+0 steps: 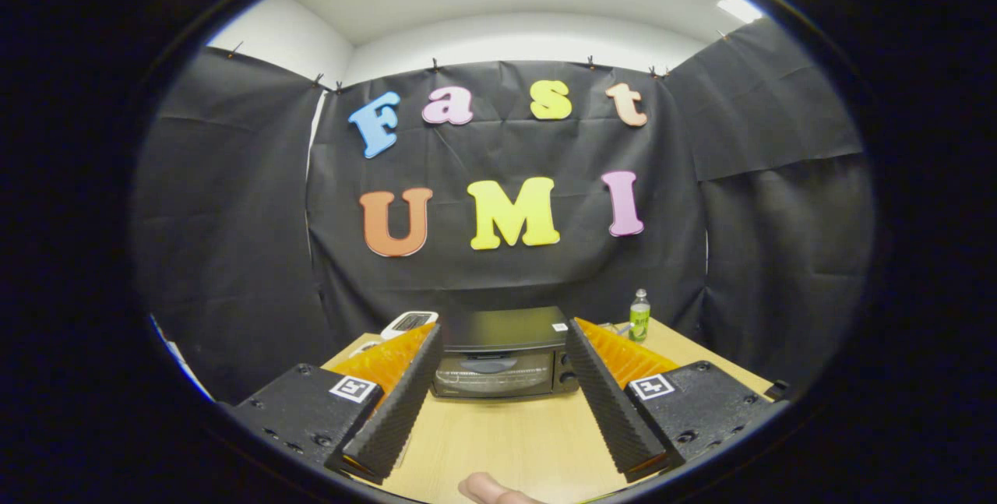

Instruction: Open the toaster oven, put the food inside, and close the toaster oven door.

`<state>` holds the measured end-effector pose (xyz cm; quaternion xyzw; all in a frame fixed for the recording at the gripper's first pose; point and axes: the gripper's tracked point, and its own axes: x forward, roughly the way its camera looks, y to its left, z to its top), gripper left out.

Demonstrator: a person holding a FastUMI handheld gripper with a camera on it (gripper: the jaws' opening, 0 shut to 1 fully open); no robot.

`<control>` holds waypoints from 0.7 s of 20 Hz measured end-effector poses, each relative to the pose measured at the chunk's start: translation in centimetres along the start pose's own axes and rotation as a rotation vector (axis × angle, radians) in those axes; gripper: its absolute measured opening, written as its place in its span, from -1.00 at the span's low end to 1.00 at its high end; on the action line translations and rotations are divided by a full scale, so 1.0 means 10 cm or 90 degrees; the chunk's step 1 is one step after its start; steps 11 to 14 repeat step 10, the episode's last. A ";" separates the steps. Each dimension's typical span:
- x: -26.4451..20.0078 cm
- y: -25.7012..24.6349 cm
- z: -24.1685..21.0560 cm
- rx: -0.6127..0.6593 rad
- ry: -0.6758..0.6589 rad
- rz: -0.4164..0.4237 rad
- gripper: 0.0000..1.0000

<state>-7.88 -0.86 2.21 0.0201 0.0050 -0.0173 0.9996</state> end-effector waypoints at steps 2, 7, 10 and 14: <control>-0.01 -0.04 0.03 0.008 -0.008 -0.002 1.00; -0.07 -0.05 0.08 0.007 -0.024 0.002 1.00; -0.10 -0.06 0.08 0.005 -0.029 0.006 1.00; -0.10 -0.06 0.08 0.005 -0.029 0.006 1.00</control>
